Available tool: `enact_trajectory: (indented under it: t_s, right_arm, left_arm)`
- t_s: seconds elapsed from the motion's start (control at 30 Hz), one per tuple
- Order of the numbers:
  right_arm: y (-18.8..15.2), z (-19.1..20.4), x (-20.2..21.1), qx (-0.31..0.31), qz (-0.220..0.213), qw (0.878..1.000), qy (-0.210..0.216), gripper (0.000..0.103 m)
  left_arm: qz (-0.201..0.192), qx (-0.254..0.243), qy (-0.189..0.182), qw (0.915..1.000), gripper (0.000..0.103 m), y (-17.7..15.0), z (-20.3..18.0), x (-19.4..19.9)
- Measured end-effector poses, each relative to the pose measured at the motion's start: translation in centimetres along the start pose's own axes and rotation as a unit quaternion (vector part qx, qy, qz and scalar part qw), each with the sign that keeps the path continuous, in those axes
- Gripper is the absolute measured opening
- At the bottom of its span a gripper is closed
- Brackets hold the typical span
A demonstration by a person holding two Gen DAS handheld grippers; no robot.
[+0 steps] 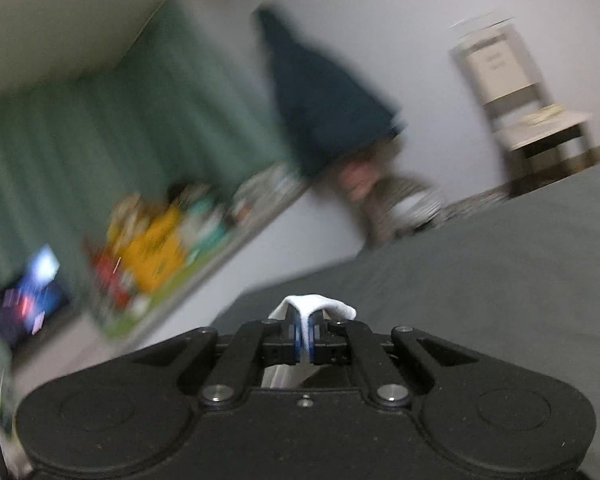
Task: Fold clothes
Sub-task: 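Grasp the white shirt with the right gripper and pull it open across the bed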
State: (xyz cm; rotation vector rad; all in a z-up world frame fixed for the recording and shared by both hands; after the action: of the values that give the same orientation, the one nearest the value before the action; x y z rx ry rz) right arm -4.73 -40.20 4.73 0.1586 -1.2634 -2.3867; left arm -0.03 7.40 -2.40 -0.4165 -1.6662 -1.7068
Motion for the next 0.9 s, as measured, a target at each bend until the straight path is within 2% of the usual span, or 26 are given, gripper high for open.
enact_trajectory:
  t_s: [0.1, 0.2, 0.23, 0.27, 0.33, 0.4, 0.47, 0.5, 0.57, 0.63, 0.7, 0.73, 0.9]
  right_arm:
    - [2.7, -3.1, 4.5, -0.016, -0.074, 0.995, -0.072, 0.004]
    - [4.1, -5.6, 7.5, -0.011, -0.136, 0.975, -0.178, 0.004]
    - [4.0, -6.4, 7.7, -0.002, -0.135, 0.968, -0.211, 0.004]
    - [3.8, -7.2, 7.6, 0.006, -0.129, 0.962, -0.241, 0.004]
    - [2.3, -8.5, 4.9, 0.011, -0.045, 0.963, -0.266, 0.007]
    - [0.6, -9.4, 2.3, 0.017, 0.044, 0.958, -0.283, 0.018]
    - [-1.1, -7.7, 1.0, 0.054, 0.059, 0.955, -0.284, 0.051]
    - [-1.9, -6.9, 0.3, 0.073, 0.067, 0.954, -0.284, 0.056]
    - [-4.1, -4.5, -1.3, 0.12, 0.084, 0.953, -0.266, 0.059]
    - [-7.3, -1.7, -4.2, 0.157, 0.122, 0.958, -0.208, 0.061]
    - [-11.1, 0.7, -8.0, 0.174, 0.181, 0.96, -0.127, 0.062]
    - [-12.8, 1.9, -9.8, 0.181, 0.206, 0.957, -0.091, 0.062]
    - [-19.1, 7.4, -16.9, 0.251, 0.269, 0.93, -0.01, 0.062]
  left_arm:
    - [-0.021, -0.033, -0.006, 0.9992, 0.103, -0.1, -0.8, 0.9]
    - [-0.043, -0.06, -0.027, 0.9969, 0.103, -0.1, -1.5, 1.9]
    - [-0.047, -0.064, -0.035, 0.9962, 0.103, -0.1, -1.7, 2.1]
    - [-0.051, -0.069, -0.043, 0.9954, 0.103, -0.1, -1.8, 2.3]
    - [-0.059, -0.078, -0.058, 0.9935, 0.103, -0.1, -2.1, 2.7]
    - [-0.056, -0.084, -0.069, 0.9925, 0.103, -0.1, -2.3, 2.9]
    - [-0.052, -0.087, -0.072, 0.9922, 0.103, -0.4, -2.4, 3.0]
    - [-0.051, -0.088, -0.072, 0.9922, 0.103, -0.4, -2.5, 3.1]
    - [-0.048, -0.086, -0.073, 0.9925, 0.103, -0.5, -2.5, 3.1]
    - [-0.044, -0.082, -0.074, 0.9929, 0.103, -0.3, -2.4, 2.8]
    - [-0.038, -0.077, -0.073, 0.9936, 0.103, -0.5, -2.3, 2.7]
    - [-0.036, -0.076, -0.072, 0.9939, 0.103, -0.5, -2.3, 2.6]
    - [-0.032, -0.076, -0.063, 0.9946, 0.103, -0.6, -2.3, 2.3]
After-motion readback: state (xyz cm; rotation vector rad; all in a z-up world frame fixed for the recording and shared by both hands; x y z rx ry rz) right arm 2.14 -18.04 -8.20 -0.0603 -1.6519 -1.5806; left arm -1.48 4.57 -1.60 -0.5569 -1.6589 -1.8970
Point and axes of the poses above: each gripper's, at about its wrist camera, not at the fingertips, and x roughly against the way its jaws point, z to its left, y to its top, the point moved 4 cm from there along -x, roughly the way its jaws point, and after that the axes turned 15 degrees about y, right-handed, at the moved point
